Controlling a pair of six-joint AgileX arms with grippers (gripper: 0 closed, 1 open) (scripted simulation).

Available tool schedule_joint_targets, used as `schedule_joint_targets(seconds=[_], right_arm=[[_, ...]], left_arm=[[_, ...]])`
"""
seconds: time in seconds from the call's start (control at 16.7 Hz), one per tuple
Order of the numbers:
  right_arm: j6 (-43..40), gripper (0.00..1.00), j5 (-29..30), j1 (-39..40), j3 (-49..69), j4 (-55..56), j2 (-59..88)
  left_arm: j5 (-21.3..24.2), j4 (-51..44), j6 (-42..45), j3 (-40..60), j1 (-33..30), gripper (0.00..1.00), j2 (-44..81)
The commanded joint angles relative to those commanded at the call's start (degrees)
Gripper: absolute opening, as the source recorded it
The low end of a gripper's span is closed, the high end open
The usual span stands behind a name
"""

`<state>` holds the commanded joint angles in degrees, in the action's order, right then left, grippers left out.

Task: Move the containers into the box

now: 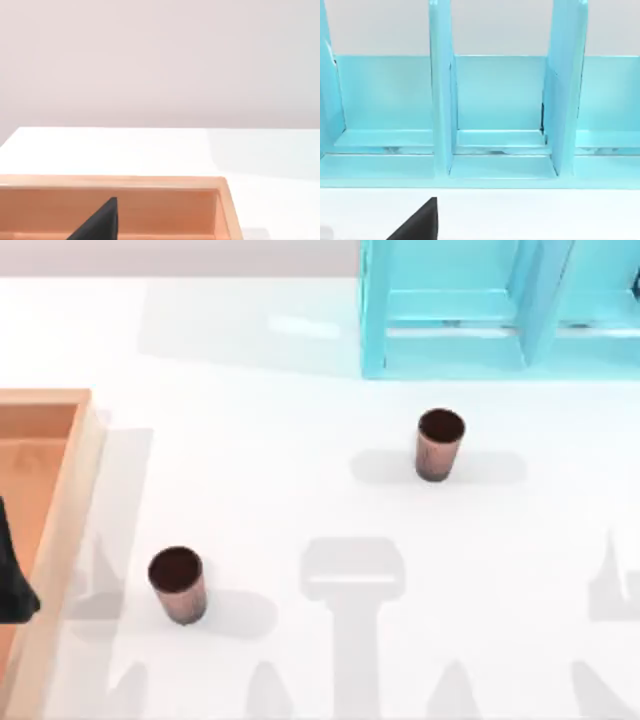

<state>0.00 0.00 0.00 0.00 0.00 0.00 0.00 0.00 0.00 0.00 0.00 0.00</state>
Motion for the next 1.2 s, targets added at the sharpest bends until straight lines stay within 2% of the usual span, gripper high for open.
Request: schedule_joint_targets(seconds=[0.24,0.48,1.2], right_arm=[[0.0,1.00,0.0,0.0,0.0,0.0,0.0],[0.0,1.00,0.0,0.0,0.0,0.0,0.0],[0.0,1.00,0.0,0.0,0.0,0.0,0.0]], left_arm=[[0.0,-1.7,-0.7,1.7,-0.8,1.00,1.8],[0.0,-11.0,-4.5,11.6,-4.8,1.00,12.7],[0.1,-56.1,-23.2,62.4,-24.4,1.00,76.3]])
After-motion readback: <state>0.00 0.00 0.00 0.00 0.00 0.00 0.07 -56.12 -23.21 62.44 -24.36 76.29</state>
